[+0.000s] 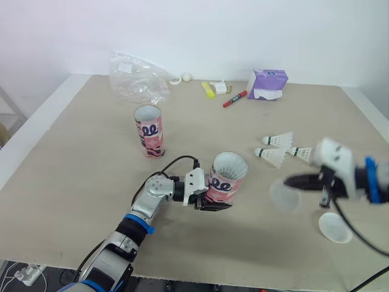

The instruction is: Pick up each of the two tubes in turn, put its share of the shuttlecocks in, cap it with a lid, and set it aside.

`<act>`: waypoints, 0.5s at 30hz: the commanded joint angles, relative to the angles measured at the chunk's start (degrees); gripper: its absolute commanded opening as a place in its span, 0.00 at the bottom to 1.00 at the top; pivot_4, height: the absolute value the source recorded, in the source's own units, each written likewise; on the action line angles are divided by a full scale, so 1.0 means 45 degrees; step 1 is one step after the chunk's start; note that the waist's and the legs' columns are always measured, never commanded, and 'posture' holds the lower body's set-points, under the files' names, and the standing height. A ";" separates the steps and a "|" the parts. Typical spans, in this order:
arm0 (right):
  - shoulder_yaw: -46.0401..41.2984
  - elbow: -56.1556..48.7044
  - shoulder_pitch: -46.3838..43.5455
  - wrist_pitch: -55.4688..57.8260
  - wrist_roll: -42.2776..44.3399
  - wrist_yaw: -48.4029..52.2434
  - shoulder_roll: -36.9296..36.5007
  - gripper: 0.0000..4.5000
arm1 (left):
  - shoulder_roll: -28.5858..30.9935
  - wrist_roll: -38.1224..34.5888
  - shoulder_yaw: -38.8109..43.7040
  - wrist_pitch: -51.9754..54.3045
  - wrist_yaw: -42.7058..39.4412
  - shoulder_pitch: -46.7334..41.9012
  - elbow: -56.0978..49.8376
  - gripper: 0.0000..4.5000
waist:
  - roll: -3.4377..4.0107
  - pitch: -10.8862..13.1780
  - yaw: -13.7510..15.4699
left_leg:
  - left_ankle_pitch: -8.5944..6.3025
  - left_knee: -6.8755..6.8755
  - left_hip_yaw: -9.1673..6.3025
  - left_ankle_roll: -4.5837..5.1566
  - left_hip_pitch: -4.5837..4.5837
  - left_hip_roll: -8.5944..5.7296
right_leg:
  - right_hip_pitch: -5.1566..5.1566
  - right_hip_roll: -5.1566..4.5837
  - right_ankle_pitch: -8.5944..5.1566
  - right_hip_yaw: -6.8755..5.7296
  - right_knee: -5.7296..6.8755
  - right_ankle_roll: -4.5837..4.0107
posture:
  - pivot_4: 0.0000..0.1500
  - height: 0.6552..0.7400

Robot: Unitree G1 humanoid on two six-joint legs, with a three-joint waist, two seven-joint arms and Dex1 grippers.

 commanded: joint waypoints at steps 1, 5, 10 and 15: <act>0.0436 -0.0355 -0.2296 0.0274 0.1061 0.0216 -0.0242 0.01 | 0.0007 0.0209 -0.0279 0.0430 -0.0119 0.0192 0.0179 0.64 | 0.0000 0.0000 0.0004 | 0.0000 0.0000 -0.0015 0.0000 -0.0001 0.0000 | 0.0007 -0.0001 -0.0005 -0.0013 0.0000 -0.0006 | 1.00 1.00; 0.2127 -0.0653 -0.5240 0.0948 0.1571 -0.0016 0.0371 0.01 | 0.0032 0.0402 -0.0356 0.0325 -0.0025 0.0094 0.0308 0.64 | 0.0003 -0.0003 0.0001 | -0.0001 0.0000 -0.0030 -0.0002 -0.0003 -0.0005 | 0.0011 -0.0009 -0.0013 -0.0023 0.0000 -0.0015 | 1.00 1.00; 0.4161 -0.0789 -0.7154 0.1343 0.1040 -0.0376 0.1621 0.01 | 0.0032 0.0515 -0.0391 0.0299 0.0069 0.0051 0.0412 0.64 | 0.0005 -0.0005 0.0003 | -0.0001 0.0012 -0.0040 -0.0003 -0.0013 -0.0018 | 0.0011 -0.0035 -0.0021 -0.0030 0.0000 -0.0034 | 1.00 1.00; 0.5209 -0.0403 -0.7537 0.0800 0.0034 -0.0172 0.2040 0.01 | 0.0081 0.0550 -0.0364 0.0322 0.0123 0.0082 0.0392 0.64 | 0.0006 -0.0006 0.0002 | -0.0001 0.0018 -0.0045 -0.0003 -0.0022 -0.0031 | 0.0010 -0.0051 -0.0002 -0.0034 0.0000 -0.0007 | 1.00 1.00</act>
